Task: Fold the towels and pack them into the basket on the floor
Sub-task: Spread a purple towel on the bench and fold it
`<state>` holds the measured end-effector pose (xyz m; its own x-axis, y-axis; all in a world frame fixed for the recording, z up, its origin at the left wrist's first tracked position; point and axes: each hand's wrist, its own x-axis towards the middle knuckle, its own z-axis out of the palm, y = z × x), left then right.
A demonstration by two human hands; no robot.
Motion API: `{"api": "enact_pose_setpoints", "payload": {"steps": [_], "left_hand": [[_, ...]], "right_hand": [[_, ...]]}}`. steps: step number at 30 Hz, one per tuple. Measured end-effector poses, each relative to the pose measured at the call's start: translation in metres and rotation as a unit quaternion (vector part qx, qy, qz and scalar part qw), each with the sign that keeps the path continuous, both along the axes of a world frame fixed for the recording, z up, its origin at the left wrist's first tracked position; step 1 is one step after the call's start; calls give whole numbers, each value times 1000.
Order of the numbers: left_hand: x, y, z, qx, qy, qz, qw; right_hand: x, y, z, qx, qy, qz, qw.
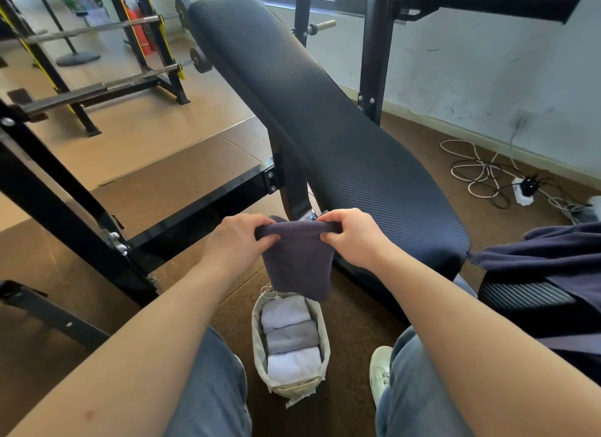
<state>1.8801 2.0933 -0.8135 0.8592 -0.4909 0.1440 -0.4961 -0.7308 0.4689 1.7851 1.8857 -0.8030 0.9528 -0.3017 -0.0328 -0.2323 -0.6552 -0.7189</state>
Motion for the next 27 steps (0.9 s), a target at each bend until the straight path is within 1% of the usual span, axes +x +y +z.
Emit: {"api": "enact_pose_setpoints", "payload": {"steps": [2,5,7,9,11,13,15,17,21,22,24,27], "left_hand": [[-1,-3,-2,7,16,10,1000],[0,-7,-1,-18,67,39,997],[1,-9,1,-64,128,56,988],[2,-11,4,-124,205,67,969],[1,-12,6,-171,250,78,950],[1,-13,7,-199,263,82,940],[1,-13,7,-208,267,83,937],[2,-13,6,-213,264,85,937],[2,-11,4,-238,260,102,930],[2,-10,4,-244,254,107,930],[2,-10,5,-255,246,120,927],[5,-8,3,-303,241,123,914]], "right_hand": [[1,1,-2,-2,0,-12,1000],[3,-1,-1,-1,-3,-29,1000],[3,-3,0,41,6,-34,999],[3,-4,1,98,17,-44,994],[3,-5,2,148,18,-56,987],[3,-5,2,210,6,-62,976],[2,-4,3,285,-13,-71,956],[1,-5,5,335,-20,-76,939],[-3,-13,7,431,12,-11,902],[-5,-14,7,442,19,8,897],[-7,-13,8,425,21,23,904],[-4,-9,4,366,-1,-26,930]]}}
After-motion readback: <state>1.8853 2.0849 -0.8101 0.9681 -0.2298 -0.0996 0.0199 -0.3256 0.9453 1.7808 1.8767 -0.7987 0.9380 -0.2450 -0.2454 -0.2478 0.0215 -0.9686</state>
